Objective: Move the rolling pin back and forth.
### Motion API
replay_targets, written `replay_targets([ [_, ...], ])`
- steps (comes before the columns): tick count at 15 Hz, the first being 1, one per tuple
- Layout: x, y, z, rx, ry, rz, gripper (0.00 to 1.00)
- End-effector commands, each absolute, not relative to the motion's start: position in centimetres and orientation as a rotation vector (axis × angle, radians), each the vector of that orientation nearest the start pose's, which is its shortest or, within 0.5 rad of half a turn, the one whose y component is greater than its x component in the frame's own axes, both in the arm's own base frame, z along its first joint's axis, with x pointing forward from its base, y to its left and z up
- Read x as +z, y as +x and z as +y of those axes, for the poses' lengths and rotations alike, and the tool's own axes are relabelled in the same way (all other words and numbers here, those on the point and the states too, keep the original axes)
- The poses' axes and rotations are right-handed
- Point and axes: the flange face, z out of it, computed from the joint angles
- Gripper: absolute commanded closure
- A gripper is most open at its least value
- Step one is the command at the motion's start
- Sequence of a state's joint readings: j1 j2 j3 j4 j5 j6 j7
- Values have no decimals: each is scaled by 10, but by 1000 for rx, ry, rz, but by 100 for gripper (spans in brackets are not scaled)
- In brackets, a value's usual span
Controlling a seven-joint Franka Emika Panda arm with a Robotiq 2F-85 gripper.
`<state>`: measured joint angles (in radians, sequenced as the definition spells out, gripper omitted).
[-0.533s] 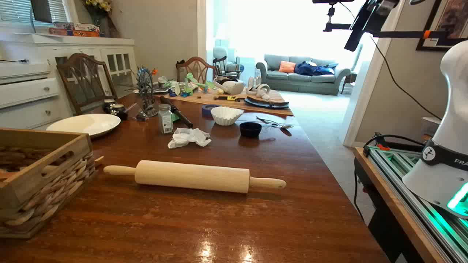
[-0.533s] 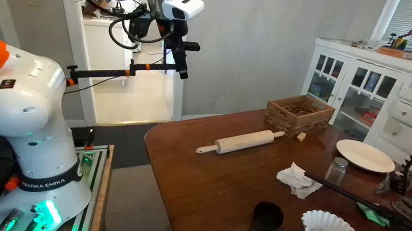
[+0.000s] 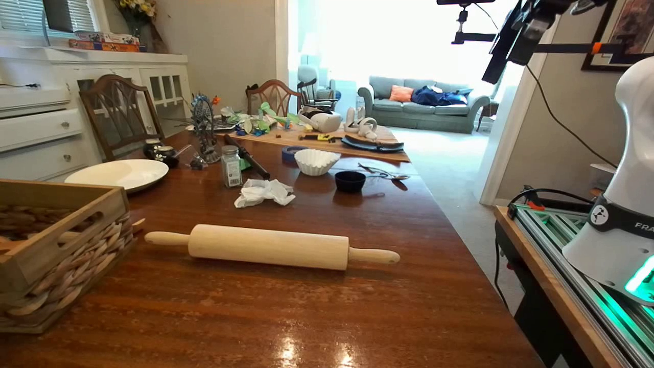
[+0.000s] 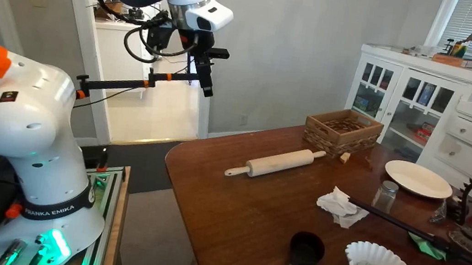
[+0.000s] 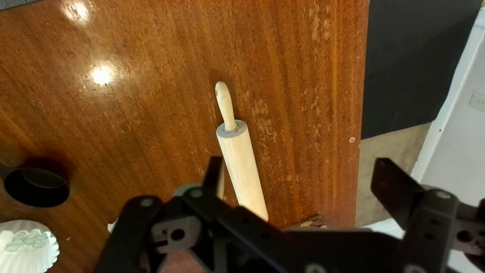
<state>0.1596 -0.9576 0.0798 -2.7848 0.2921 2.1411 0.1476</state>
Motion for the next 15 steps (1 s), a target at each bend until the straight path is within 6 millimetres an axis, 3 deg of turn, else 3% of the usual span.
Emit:
replay_targets([
  [1, 491, 288, 83, -394, -2859, 73, 0],
  [5, 482, 299, 77, -349, -2847, 32, 0],
  [11, 433, 334, 54, -224, -2830, -36, 0],
  [15, 393, 364, 53, -233, -2840, 0, 0],
])
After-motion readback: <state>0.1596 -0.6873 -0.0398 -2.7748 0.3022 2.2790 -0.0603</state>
